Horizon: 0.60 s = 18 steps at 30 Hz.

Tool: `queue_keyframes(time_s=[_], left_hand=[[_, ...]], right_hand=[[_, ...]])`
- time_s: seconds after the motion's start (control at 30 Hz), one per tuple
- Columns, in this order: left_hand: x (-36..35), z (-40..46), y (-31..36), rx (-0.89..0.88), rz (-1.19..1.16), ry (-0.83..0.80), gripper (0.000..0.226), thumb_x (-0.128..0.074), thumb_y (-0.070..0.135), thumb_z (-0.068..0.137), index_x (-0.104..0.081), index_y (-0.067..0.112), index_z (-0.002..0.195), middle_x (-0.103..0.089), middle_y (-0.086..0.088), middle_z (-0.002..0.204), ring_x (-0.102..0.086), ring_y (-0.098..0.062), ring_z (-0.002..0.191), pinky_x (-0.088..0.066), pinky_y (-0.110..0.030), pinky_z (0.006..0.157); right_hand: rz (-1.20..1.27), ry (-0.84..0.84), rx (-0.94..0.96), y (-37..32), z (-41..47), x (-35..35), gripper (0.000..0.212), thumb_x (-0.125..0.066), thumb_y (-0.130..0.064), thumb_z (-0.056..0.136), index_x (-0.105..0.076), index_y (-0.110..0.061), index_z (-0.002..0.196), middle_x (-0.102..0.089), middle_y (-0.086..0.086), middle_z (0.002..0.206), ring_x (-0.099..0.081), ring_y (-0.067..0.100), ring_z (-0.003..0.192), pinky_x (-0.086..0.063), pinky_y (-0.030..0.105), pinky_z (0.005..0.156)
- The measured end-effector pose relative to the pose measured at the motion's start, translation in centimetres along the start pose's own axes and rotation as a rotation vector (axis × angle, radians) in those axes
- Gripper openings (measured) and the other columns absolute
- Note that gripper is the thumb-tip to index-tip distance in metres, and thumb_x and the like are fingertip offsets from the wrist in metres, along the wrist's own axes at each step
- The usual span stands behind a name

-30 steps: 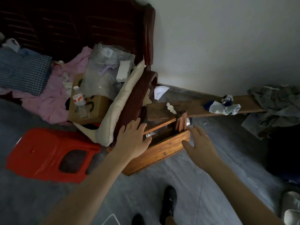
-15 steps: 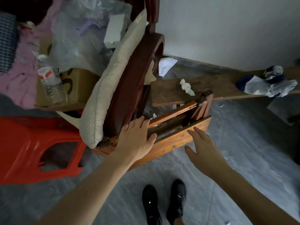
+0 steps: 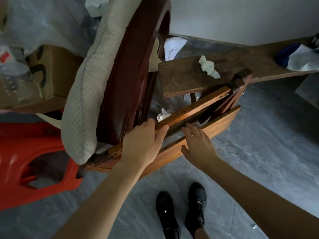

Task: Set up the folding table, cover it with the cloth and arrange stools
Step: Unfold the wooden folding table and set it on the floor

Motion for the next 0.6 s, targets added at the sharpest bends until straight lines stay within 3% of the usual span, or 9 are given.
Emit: queue_keyframes(time_s=[0.1, 0.23, 0.37, 0.53, 0.6], left_hand=[[-0.4, 0.4, -0.1, -0.004, -0.015, -0.019, 0.05, -0.02, 0.068, 0.091, -0.047, 0.025, 0.087, -0.054, 0.008, 0.065, -0.06, -0.01, 0.061, -0.053, -0.034, 0.062], [-0.5, 0.4, -0.2, -0.035, -0.026, -0.034, 0.05, -0.02, 0.068, 0.091, -0.048, 0.026, 0.087, -0.054, 0.008, 0.062, -0.06, -0.011, 0.059, -0.054, -0.034, 0.061], [-0.4, 0.1, 0.1, -0.051, -0.036, -0.037, 0.045, -0.024, 0.064, 0.094, -0.046, 0.026, 0.087, -0.053, 0.008, 0.063, -0.057, -0.008, 0.059, -0.046, -0.029, 0.057], [-0.8, -0.7, 0.4, -0.077, -0.077, -0.038, 0.043, -0.022, 0.061, 0.095, -0.045, 0.026, 0.086, -0.054, 0.009, 0.064, -0.057, -0.007, 0.059, -0.045, -0.029, 0.058], [-1.1, -1.1, 0.4, -0.088, -0.105, -0.04, 0.045, -0.021, 0.062, 0.094, -0.048, 0.027, 0.086, -0.056, 0.01, 0.064, -0.058, -0.006, 0.059, -0.051, -0.031, 0.061]], right_hand=[[-0.065, 0.01, 0.011, 0.4, 0.7, -1.4, 0.068, -0.07, -0.026, 0.084, -0.04, -0.016, 0.145, -0.037, 0.011, 0.152, -0.036, 0.029, 0.141, -0.026, 0.044, 0.116], [-0.126, 0.017, 0.01, 1.1, 0.7, -2.9, 0.074, -0.077, -0.026, 0.078, -0.043, -0.014, 0.143, -0.042, 0.012, 0.149, -0.04, 0.031, 0.138, -0.027, 0.047, 0.115], [-0.142, -0.022, 0.019, 1.3, -0.1, -4.1, 0.077, -0.073, -0.03, 0.084, -0.033, -0.016, 0.149, -0.031, 0.012, 0.156, -0.028, 0.031, 0.145, -0.018, 0.05, 0.118], [-0.138, -0.002, 0.02, 1.2, -0.9, -4.4, 0.079, -0.072, -0.029, 0.084, -0.03, -0.019, 0.15, -0.025, 0.009, 0.159, -0.022, 0.027, 0.147, -0.009, 0.049, 0.119], [-0.145, 0.008, 0.02, 1.3, -1.2, -4.4, 0.078, -0.071, -0.028, 0.084, -0.03, -0.02, 0.15, -0.025, 0.009, 0.159, -0.021, 0.027, 0.148, -0.008, 0.048, 0.119]])
Point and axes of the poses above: each hand's wrist, its own z-axis towards the middle knuckle, its own x-axis out of the back of the hand, y = z × x, the point moved 6 cm from there along z, towards the middle knuckle
